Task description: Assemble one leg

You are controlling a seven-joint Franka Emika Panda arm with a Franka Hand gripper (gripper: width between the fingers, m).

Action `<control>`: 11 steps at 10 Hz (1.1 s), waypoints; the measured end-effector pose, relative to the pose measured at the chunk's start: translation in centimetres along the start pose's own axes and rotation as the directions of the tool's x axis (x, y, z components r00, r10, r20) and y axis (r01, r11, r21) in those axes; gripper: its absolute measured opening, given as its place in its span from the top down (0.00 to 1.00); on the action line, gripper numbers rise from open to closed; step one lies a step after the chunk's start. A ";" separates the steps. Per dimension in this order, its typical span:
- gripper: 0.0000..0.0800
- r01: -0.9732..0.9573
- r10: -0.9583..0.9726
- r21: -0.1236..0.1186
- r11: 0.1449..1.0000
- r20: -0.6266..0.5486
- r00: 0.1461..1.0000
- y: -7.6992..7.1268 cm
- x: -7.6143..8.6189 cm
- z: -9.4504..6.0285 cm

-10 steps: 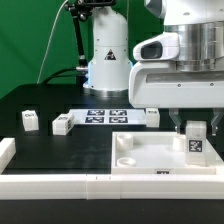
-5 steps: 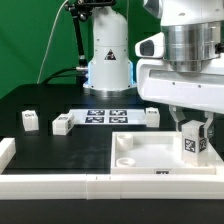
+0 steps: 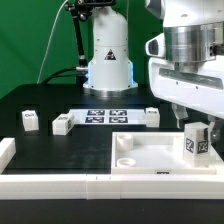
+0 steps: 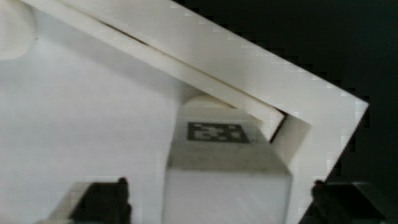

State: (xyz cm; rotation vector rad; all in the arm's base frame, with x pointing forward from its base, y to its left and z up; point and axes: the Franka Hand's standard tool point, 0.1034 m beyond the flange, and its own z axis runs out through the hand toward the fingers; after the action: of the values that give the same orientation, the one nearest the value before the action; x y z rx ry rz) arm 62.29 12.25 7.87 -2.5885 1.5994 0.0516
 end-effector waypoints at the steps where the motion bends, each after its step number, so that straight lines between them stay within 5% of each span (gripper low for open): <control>1: 0.23 0.046 -0.046 0.000 0.999 -0.002 0.999 -0.1 -0.3 0.1; 3: 0.20 0.335 -0.334 -0.047 0.941 0.019 0.942 -0.2 -0.9 -0.2; 11: 0.19 0.890 -0.890 -0.036 0.454 0.025 0.455 -0.1 0.1 0.1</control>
Offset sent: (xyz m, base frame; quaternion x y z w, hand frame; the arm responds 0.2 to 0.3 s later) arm 0.0057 0.0119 0.0019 -0.0394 0.0006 -0.3734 0.9268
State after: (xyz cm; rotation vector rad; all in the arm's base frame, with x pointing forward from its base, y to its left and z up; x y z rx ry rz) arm 62.44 12.26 7.80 -3.0761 0.0109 0.0038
